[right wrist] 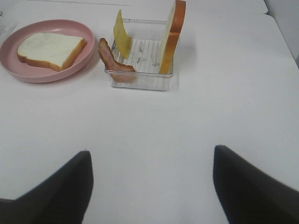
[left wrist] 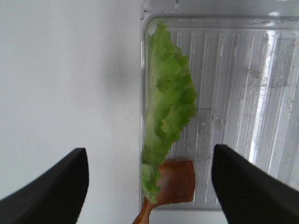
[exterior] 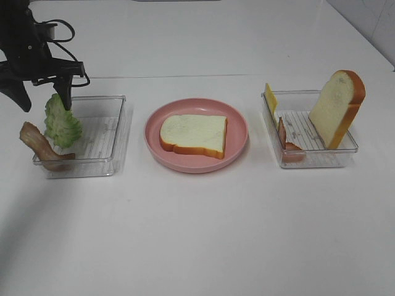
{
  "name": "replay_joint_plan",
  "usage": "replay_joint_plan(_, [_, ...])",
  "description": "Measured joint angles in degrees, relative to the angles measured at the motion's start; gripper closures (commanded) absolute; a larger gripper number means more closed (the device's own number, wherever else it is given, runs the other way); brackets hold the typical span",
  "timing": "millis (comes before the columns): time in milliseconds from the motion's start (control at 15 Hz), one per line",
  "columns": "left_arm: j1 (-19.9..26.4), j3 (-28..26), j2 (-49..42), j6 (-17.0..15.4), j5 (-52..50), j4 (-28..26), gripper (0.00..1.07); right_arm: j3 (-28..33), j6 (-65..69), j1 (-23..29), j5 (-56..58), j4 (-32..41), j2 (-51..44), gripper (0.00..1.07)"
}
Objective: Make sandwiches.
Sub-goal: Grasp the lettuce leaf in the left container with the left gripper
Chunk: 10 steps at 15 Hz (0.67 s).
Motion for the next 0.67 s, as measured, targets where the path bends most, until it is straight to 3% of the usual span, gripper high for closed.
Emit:
replay_joint_plan(133, [0.0,0.0,1.1,0.6,-0.5,0.0,0.39,0.0,0.0,0.0,0.0,0.0,0.0,0.39])
replay_joint_plan(400, [0.0,0.0,1.2,1.2,-1.5,0.0,0.58,0.0,0.0,0.0,0.0,0.0,0.0,0.39])
replay_joint_plan(667, [0.0,0.0,1.2,1.2,-2.8,-0.1,0.85,0.0,0.0,0.0,0.0,0.0,0.0,0.39])
